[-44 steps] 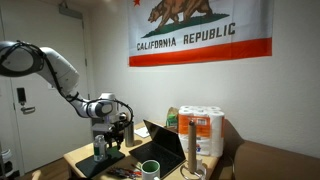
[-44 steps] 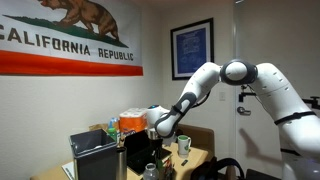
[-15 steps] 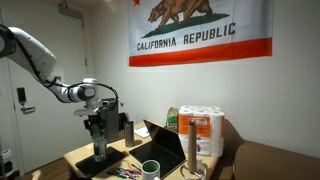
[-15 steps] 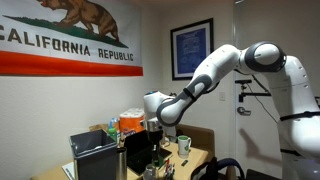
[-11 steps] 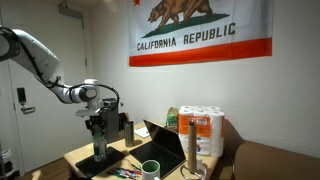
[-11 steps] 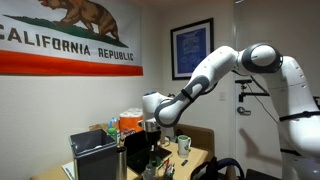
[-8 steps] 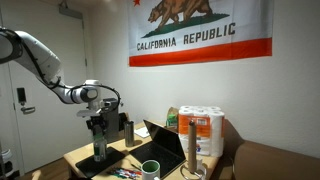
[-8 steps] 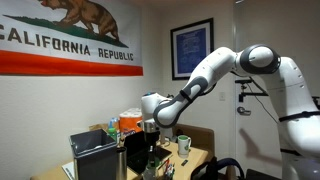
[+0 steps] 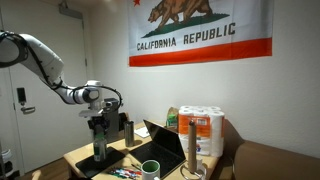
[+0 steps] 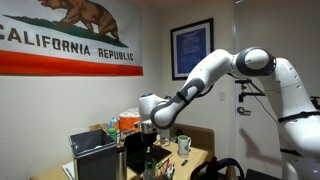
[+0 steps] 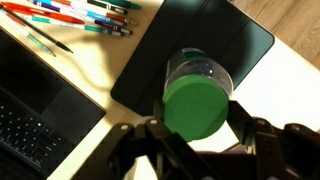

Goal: Pick the green lid on the table and put it on the bottle

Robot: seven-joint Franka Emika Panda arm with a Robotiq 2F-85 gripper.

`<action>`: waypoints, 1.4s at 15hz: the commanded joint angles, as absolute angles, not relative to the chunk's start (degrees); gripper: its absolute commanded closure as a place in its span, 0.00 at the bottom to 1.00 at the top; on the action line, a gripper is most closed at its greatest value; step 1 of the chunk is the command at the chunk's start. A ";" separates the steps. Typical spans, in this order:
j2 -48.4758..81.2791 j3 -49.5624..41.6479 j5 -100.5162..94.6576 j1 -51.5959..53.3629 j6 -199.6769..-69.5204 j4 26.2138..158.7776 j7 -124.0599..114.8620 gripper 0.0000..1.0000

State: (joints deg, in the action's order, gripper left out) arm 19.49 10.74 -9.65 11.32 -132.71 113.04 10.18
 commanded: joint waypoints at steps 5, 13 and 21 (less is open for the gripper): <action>20.15 11.79 -8.57 11.23 -133.27 111.82 12.03 0.61; 19.53 11.74 -8.39 11.14 -133.69 112.72 11.73 0.61; 19.24 11.90 -6.56 10.83 -134.70 113.30 12.05 0.61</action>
State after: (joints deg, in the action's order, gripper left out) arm 19.81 11.46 -8.08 11.48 -133.10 112.47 10.19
